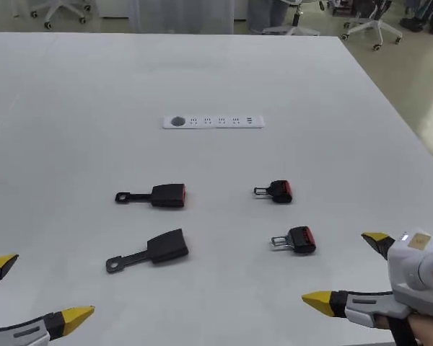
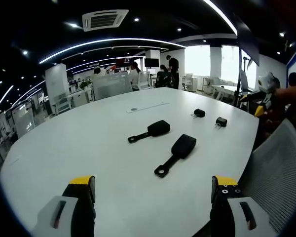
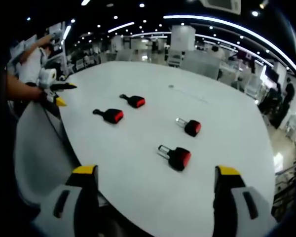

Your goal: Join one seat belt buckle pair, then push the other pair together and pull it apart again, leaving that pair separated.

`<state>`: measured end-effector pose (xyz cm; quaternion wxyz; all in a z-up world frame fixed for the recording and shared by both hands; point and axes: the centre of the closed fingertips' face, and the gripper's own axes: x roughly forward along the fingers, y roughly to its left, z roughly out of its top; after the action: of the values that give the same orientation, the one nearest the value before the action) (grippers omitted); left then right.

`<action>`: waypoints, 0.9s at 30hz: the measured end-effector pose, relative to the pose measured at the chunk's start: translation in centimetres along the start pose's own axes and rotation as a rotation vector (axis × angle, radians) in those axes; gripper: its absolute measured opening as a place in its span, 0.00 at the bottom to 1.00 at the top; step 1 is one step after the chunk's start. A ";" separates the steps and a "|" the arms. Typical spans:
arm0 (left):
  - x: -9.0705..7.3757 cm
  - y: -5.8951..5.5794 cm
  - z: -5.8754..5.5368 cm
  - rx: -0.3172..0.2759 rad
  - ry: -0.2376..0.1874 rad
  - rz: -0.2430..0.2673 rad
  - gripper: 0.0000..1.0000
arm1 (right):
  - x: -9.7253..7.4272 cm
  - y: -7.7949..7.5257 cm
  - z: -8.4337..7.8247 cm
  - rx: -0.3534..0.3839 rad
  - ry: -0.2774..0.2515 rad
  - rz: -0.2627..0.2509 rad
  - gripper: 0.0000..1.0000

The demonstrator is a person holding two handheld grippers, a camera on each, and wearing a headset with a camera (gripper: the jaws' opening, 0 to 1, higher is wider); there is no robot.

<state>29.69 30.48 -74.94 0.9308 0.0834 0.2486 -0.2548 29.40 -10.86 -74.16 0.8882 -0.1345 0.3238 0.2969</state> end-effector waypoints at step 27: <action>0.0 -0.9 -0.6 0.065 0.035 -0.026 1.00 | -0.6 1.2 -0.4 0.008 -0.005 0.008 0.97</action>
<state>29.04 29.89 -75.47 0.9198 0.1147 0.2573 -0.2733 28.11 -10.38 -74.15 0.8883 -0.1290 0.3233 0.2996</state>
